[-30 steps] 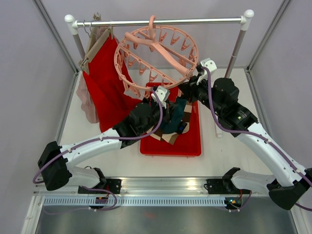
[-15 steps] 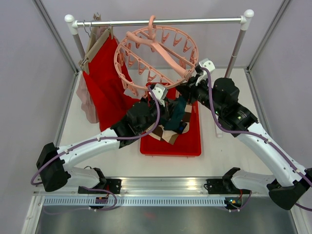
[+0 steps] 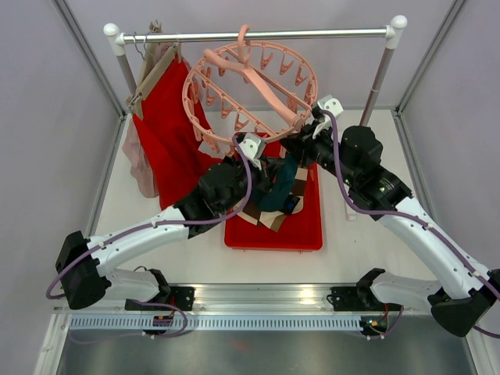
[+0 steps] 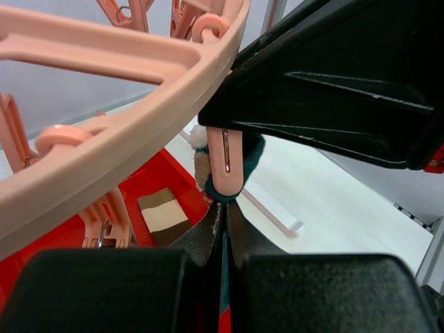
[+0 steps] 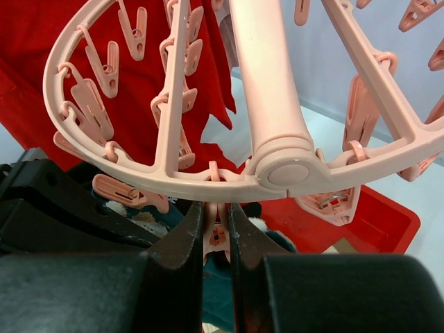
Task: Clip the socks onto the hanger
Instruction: Clamp the sock onto the hanger.
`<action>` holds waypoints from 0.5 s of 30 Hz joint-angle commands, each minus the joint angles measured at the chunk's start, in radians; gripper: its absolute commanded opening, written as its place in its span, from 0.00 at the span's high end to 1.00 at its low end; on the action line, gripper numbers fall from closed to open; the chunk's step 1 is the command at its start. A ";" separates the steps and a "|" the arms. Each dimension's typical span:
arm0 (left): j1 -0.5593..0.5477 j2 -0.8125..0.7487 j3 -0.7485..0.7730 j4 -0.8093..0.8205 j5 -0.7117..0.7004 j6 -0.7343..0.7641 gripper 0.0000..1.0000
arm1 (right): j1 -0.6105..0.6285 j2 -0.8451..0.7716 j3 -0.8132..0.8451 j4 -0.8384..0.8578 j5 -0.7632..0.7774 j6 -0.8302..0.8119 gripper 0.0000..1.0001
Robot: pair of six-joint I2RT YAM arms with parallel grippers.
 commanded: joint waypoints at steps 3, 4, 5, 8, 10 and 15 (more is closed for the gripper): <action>-0.004 -0.055 0.025 0.071 0.028 -0.014 0.98 | 0.002 -0.025 -0.015 0.054 -0.016 -0.013 1.00; -0.004 -0.058 0.025 0.071 0.028 -0.015 0.98 | 0.004 -0.027 -0.017 0.054 -0.016 -0.012 1.00; -0.004 -0.058 0.028 0.071 0.026 -0.015 0.98 | 0.002 -0.027 -0.017 0.054 -0.018 -0.013 1.00; -0.004 -0.056 0.028 0.072 0.026 -0.015 0.98 | 0.002 -0.028 -0.017 0.051 -0.024 -0.012 1.00; -0.004 -0.052 0.030 0.072 0.028 -0.018 0.98 | 0.002 -0.033 -0.018 0.051 -0.029 -0.010 1.00; -0.004 -0.052 0.027 0.075 0.028 -0.021 0.98 | 0.002 -0.044 -0.026 0.054 -0.033 -0.009 0.83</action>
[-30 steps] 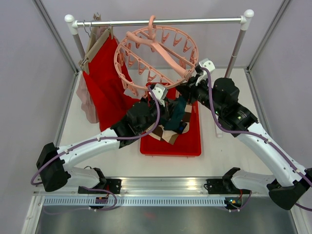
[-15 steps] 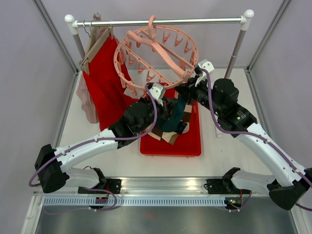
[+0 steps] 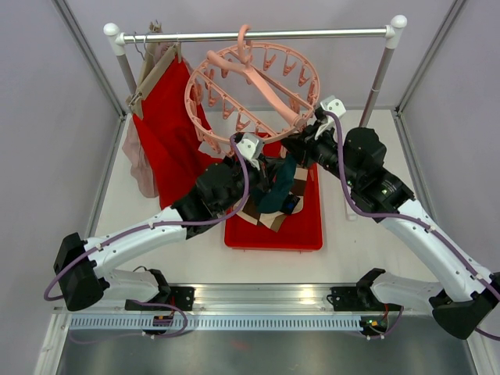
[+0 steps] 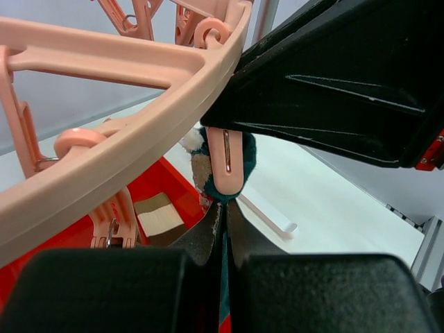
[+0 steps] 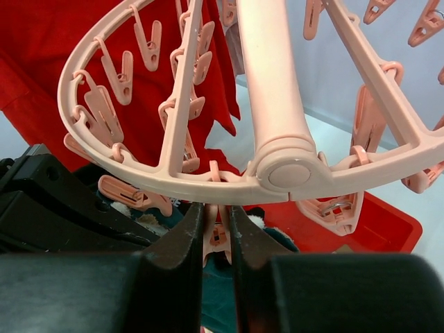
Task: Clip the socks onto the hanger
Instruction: Clamp the sock onto the hanger.
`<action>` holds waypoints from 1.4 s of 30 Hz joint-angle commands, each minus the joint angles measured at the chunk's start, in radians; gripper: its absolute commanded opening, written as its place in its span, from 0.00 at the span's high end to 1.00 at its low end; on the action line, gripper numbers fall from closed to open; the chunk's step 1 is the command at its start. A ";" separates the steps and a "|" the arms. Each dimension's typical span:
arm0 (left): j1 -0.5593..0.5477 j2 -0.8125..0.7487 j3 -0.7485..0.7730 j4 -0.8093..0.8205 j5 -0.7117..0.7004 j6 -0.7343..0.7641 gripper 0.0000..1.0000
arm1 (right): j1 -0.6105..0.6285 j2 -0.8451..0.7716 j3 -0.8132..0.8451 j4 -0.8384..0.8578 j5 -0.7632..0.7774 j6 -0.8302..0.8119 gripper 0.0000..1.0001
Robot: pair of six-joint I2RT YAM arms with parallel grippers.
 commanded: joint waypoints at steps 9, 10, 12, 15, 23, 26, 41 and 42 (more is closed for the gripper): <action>-0.004 -0.038 0.016 0.071 0.004 -0.028 0.98 | 0.002 -0.036 -0.014 0.021 -0.032 0.014 0.47; -0.004 -0.043 0.014 0.069 0.001 -0.028 0.98 | 0.001 -0.040 -0.016 0.018 -0.032 0.015 0.45; -0.004 -0.048 0.008 0.063 -0.011 -0.029 0.98 | 0.002 -0.047 -0.016 0.015 -0.034 0.029 0.41; -0.004 -0.058 0.010 0.028 -0.047 -0.034 0.98 | 0.002 -0.069 -0.023 0.011 -0.049 0.055 0.37; -0.004 -0.169 -0.015 -0.121 -0.195 -0.031 0.98 | 0.002 -0.159 -0.062 -0.017 -0.036 0.106 0.33; -0.004 -0.222 -0.013 -0.192 -0.244 -0.012 0.98 | 0.002 -0.191 -0.082 -0.038 -0.010 0.111 0.32; -0.001 -0.342 0.049 -0.469 -0.497 0.063 0.98 | 0.002 -0.257 -0.192 -0.137 0.181 0.129 0.32; 0.000 -0.339 0.057 -0.479 -0.513 0.075 0.98 | 0.002 -0.256 -0.200 -0.138 0.190 0.130 0.32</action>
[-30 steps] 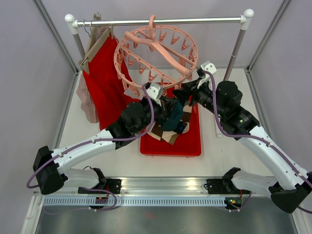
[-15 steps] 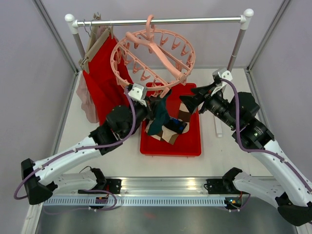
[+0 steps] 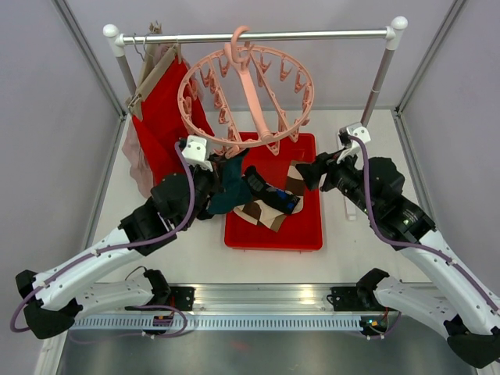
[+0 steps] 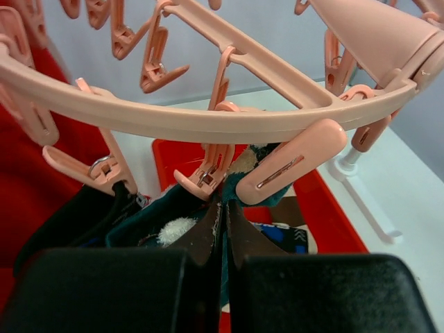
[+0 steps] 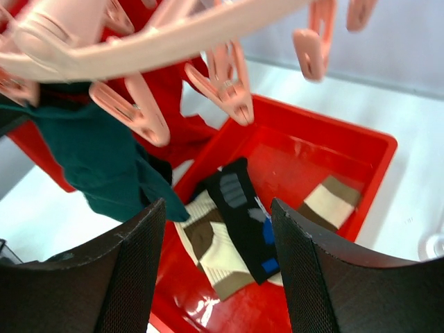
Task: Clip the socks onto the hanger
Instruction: Clamp the sock onto the hanger.
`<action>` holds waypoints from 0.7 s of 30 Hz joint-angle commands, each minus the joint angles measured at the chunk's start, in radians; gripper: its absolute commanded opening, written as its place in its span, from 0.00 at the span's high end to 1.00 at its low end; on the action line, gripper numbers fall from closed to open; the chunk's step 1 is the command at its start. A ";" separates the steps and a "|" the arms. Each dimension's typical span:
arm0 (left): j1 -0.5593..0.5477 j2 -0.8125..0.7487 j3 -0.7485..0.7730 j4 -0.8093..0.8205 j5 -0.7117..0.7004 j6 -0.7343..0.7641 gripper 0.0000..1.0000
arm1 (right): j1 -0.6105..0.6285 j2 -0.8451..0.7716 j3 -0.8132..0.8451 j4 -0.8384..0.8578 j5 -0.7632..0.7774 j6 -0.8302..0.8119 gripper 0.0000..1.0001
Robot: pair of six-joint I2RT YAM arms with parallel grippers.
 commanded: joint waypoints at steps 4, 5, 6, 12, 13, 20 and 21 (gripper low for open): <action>0.018 -0.003 0.089 -0.082 -0.140 0.076 0.98 | 0.000 -0.015 -0.050 -0.023 0.085 0.026 0.32; 0.019 -0.006 0.095 -0.082 -0.142 0.082 0.98 | 0.001 -0.013 -0.056 -0.021 0.091 0.029 0.32; 0.025 -0.006 0.101 -0.085 -0.145 0.094 0.98 | 0.001 -0.013 -0.059 -0.023 0.091 0.029 0.32; 0.028 -0.005 0.167 -0.121 -0.177 0.142 0.98 | 0.002 -0.001 -0.068 -0.031 0.111 0.035 0.32; 0.028 -0.008 0.173 -0.121 -0.180 0.142 0.98 | 0.001 0.001 -0.073 -0.031 0.113 0.035 0.32; 0.041 0.012 0.205 -0.113 -0.232 0.252 0.98 | 0.001 0.037 -0.114 -0.021 0.124 0.045 0.33; 0.048 0.021 0.201 -0.107 -0.244 0.260 0.98 | 0.001 0.042 -0.126 -0.017 0.124 0.052 0.33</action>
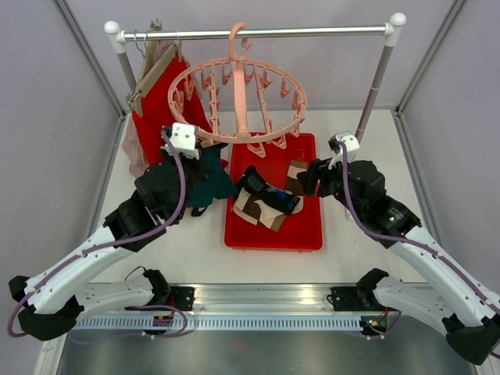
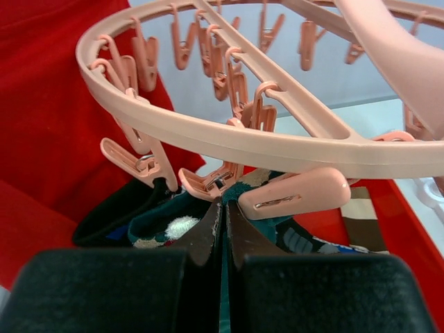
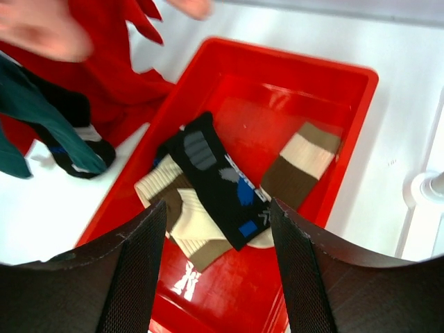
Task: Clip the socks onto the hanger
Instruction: Clamp the sock onto the hanger.
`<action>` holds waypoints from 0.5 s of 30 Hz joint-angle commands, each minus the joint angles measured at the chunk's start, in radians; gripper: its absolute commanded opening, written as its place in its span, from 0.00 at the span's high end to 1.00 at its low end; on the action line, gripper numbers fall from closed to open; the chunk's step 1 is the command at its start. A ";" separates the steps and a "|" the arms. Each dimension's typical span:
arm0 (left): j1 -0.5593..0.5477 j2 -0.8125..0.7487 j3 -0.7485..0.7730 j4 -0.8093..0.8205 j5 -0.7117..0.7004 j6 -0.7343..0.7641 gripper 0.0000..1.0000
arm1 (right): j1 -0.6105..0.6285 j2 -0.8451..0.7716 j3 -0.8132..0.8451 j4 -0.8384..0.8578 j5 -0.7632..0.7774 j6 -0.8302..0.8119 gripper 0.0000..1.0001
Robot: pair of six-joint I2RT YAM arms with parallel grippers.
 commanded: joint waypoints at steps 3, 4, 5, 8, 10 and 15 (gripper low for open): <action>0.040 0.024 0.028 0.038 -0.049 0.071 0.98 | 0.001 0.038 -0.058 0.026 0.022 0.032 0.34; 0.048 0.026 0.014 0.039 -0.023 0.059 0.98 | 0.001 0.044 -0.067 0.035 0.022 0.043 0.34; 0.069 0.026 0.009 0.036 -0.006 0.030 0.98 | 0.001 0.056 -0.076 0.042 0.023 0.051 0.34; 0.108 0.036 -0.004 0.025 0.051 -0.014 0.98 | 0.001 0.102 -0.115 0.062 0.026 0.086 0.35; 0.122 0.049 -0.003 0.021 0.083 -0.050 0.98 | 0.001 0.130 -0.142 0.081 0.026 0.103 0.37; 0.157 0.089 0.005 0.021 0.133 -0.104 0.97 | 0.005 0.220 -0.208 0.143 0.023 0.166 0.38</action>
